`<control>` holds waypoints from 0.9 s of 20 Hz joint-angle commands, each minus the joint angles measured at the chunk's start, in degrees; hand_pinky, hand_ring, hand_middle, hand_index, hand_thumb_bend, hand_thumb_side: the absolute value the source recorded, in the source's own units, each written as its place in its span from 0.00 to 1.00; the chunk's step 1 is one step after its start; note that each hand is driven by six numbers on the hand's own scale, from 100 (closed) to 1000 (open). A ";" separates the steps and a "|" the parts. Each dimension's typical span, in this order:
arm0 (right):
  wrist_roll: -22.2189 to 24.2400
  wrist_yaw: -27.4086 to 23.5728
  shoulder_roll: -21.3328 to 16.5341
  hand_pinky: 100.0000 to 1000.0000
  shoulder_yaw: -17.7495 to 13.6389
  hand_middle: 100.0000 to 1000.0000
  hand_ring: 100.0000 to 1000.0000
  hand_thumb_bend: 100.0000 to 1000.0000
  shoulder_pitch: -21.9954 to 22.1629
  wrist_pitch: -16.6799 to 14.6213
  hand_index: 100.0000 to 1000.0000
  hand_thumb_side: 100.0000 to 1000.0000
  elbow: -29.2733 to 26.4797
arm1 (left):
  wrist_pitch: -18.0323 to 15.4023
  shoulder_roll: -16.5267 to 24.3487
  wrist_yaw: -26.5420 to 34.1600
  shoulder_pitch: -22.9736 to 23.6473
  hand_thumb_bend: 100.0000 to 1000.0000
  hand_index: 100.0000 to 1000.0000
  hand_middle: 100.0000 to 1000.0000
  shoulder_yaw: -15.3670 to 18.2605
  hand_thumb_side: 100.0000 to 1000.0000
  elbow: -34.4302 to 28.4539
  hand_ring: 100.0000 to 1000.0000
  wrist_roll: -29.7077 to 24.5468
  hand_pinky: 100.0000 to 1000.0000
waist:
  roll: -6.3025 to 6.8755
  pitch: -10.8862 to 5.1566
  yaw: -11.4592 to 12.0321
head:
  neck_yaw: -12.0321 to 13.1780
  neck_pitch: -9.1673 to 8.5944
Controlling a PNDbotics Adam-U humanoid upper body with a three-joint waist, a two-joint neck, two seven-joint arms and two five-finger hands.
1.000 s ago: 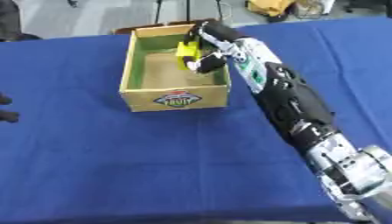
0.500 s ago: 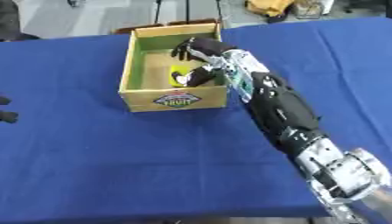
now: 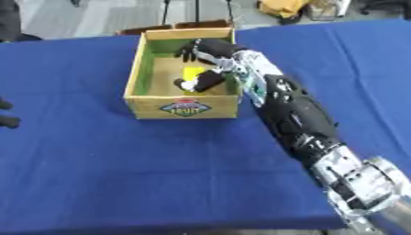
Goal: Pick up objects on the table and place them in the box.
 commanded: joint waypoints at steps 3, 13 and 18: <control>-2.01 -5.01 -3.13 0.76 -0.84 0.67 0.72 0.22 -1.91 1.67 0.89 0.53 -7.77 | -0.10 0.65 -0.12 -0.53 0.70 0.72 0.61 0.53 0.94 -0.60 0.50 0.20 0.72 | -0.23 -1.07 -0.34 | 0.43 -0.20; -5.26 -14.56 -7.80 0.76 0.40 0.64 0.72 0.17 4.56 3.61 0.89 0.55 -22.98 | -0.19 0.84 -0.45 -0.45 0.70 0.72 0.61 1.26 0.94 -0.60 0.50 0.96 0.72 | -0.78 -0.61 -1.73 | 2.28 -0.61; -5.36 -19.49 -11.68 0.76 0.90 0.64 0.72 0.15 10.29 6.38 0.89 0.56 -30.98 | -0.22 0.93 -0.64 -0.39 0.70 0.72 0.61 1.58 0.94 -0.61 0.50 1.35 0.72 | -0.82 -0.17 -2.59 | 2.81 -0.80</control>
